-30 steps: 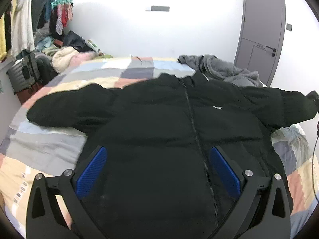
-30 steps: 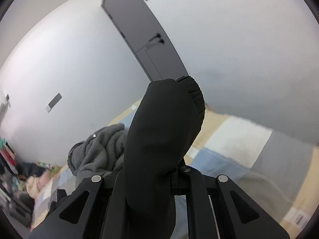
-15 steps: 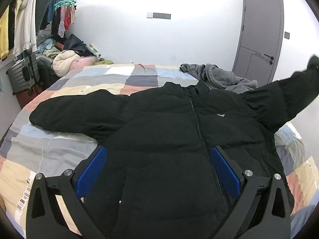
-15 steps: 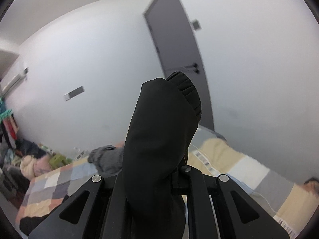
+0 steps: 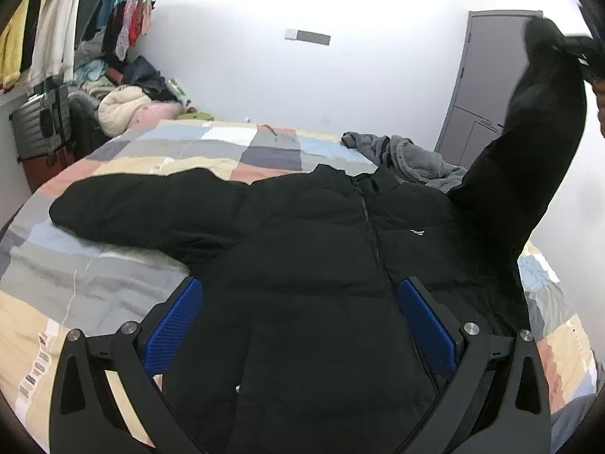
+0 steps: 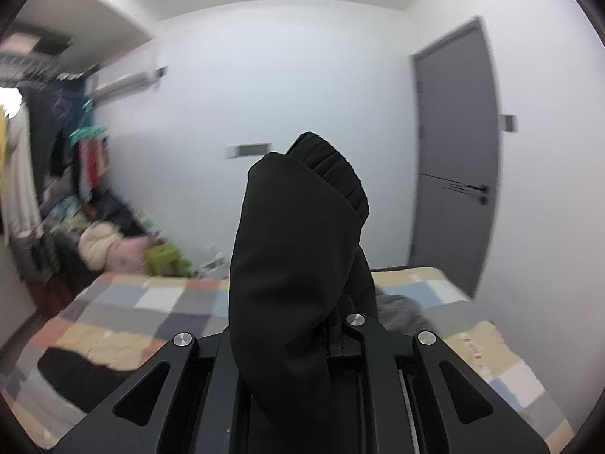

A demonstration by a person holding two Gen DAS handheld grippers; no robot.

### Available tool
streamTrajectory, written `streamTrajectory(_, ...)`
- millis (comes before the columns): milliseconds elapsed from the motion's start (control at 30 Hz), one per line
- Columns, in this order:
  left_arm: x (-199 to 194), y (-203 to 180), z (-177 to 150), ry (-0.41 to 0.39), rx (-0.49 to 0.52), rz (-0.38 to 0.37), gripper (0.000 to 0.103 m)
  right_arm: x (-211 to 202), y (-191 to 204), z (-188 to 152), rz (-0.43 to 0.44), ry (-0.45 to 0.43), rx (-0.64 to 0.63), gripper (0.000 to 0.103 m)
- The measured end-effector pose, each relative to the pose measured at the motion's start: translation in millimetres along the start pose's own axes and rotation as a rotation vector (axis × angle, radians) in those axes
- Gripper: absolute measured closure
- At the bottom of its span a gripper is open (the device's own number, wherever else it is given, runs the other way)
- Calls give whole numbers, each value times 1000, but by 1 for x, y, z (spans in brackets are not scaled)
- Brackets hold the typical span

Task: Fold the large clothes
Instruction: 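Lift the gripped sleeve cuff upward with the right tool, then fold the sleeve across the jacket front with the right tool and release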

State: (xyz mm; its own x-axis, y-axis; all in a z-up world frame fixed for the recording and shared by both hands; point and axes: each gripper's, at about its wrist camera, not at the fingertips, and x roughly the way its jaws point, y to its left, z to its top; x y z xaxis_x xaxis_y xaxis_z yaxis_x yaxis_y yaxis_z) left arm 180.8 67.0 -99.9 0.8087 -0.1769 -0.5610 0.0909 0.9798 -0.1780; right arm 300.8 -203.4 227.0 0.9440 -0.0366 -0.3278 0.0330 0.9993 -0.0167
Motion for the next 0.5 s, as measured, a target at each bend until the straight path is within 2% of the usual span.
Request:
streamTrajectory(300,3,31,3,3,-85,-1,0,70,138,-53,197,141,-121,90)
streamTrajectory(500,15,58,5,15,-105,80,0,123,201,-113,299,268,-149,90)
